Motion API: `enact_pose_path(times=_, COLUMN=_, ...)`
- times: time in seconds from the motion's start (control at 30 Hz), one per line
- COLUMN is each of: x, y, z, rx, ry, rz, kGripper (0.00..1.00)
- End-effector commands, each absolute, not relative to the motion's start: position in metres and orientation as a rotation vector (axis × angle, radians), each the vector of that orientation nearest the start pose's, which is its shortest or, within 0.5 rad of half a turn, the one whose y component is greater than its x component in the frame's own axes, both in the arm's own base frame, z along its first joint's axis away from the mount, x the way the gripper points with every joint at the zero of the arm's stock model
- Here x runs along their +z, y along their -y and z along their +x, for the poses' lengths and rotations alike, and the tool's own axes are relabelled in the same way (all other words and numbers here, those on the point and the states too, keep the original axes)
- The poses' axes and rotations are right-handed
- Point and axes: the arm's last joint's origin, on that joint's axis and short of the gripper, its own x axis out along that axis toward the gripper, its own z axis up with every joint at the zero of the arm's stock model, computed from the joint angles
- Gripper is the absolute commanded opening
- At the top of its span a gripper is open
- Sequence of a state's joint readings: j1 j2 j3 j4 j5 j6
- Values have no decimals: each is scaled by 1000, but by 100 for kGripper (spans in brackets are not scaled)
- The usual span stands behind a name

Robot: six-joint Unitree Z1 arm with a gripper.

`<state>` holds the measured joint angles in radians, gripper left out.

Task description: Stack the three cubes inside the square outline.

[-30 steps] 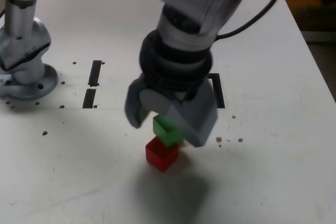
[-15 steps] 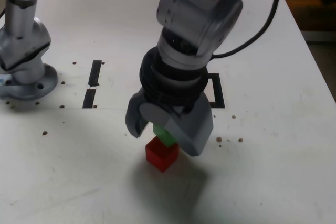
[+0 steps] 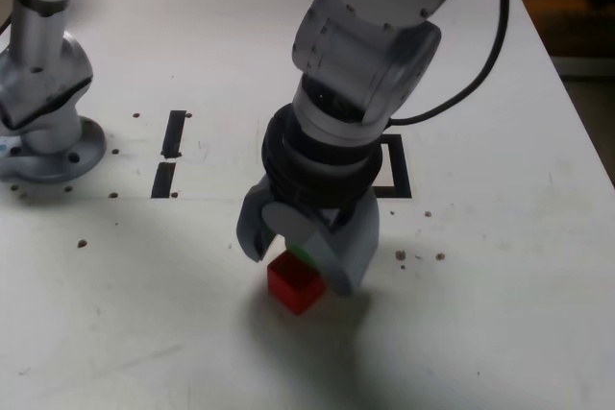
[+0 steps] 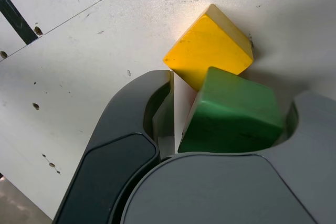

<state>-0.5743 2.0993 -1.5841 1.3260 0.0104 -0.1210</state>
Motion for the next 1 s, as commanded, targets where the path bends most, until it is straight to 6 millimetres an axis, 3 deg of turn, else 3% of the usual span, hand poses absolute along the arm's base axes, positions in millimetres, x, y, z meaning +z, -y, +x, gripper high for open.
enact_pose_path(times=0.0, x=235, y=195, z=304, rx=-280, ry=-1789, rz=451, kGripper=34)
enact_pose_path(times=0.33, x=251, y=189, z=302, rx=-226, ry=-1751, rz=471, kGripper=19)
enact_pose_path(times=0.47, x=265, y=190, z=305, rx=-207, ry=-1724, rz=467, kGripper=16)
enact_pose_path(times=0.73, x=305, y=222, z=336, rx=-233, ry=-1537, rz=461, kGripper=13)
enact_pose_path(times=0.97, x=284, y=249, z=367, rx=-255, ry=-1530, rz=496, kGripper=13)
